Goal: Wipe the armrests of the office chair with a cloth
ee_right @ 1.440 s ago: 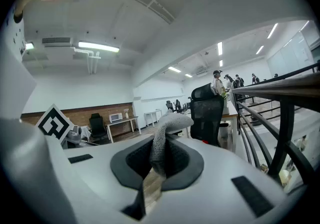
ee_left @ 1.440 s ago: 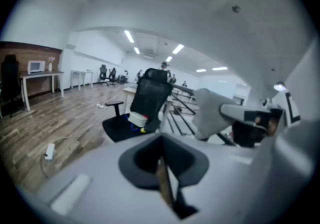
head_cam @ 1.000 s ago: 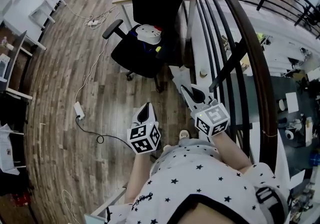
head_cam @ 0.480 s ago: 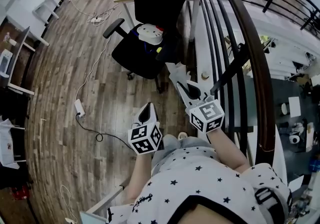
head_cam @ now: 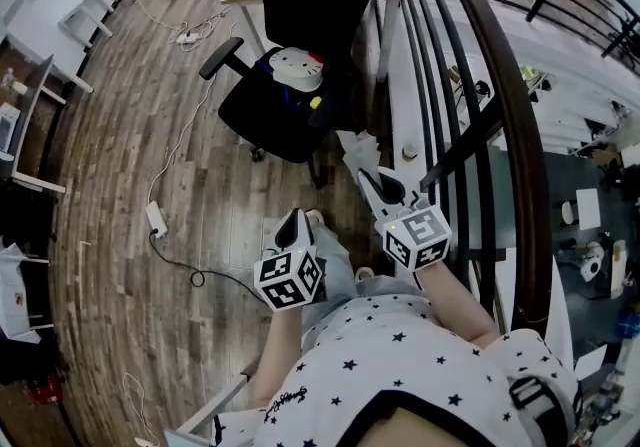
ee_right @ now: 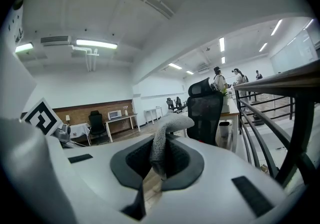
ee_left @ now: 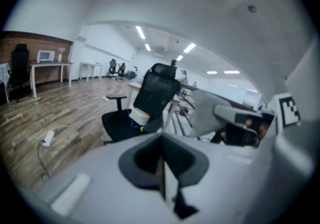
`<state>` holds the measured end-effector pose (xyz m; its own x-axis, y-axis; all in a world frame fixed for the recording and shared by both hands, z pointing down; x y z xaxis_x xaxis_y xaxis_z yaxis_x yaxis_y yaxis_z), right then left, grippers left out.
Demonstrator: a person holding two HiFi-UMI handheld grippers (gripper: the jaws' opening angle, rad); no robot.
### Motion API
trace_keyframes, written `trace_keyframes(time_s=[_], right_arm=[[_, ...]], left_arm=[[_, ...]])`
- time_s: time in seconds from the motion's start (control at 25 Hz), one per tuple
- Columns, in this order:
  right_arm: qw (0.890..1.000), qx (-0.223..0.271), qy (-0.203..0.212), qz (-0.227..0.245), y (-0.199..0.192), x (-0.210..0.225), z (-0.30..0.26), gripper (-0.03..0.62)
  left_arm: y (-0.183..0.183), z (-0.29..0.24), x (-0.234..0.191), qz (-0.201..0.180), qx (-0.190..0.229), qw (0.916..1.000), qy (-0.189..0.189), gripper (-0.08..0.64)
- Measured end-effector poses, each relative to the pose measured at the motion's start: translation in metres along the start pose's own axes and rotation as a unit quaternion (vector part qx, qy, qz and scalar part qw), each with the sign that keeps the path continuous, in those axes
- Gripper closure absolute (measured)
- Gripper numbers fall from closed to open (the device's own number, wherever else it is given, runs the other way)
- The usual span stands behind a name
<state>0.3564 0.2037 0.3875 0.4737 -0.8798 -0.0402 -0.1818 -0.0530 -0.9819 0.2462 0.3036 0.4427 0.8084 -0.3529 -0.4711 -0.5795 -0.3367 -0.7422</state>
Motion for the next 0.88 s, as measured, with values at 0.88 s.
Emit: trace_keyframes(time_s=[0.88], right_arm=[[0.999,-0.029,-0.033,0.016,0.027,0.078,-0.162,0.566]], left_arm=[[0.131,-0.158,-0.036,-0.024,-0.034,0.9981,-0.045,0.557]])
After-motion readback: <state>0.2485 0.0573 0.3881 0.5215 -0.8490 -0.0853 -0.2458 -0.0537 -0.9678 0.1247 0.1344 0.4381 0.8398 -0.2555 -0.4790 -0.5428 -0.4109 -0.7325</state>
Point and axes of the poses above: the fingertips, and each gripper's own axes: z backward along the fingers, x to its right, y out of its top, the point moved 1 cm from there along z, backward along the fingers, and after that the axes turned 13 degrees about z, right-handed, at the moved point
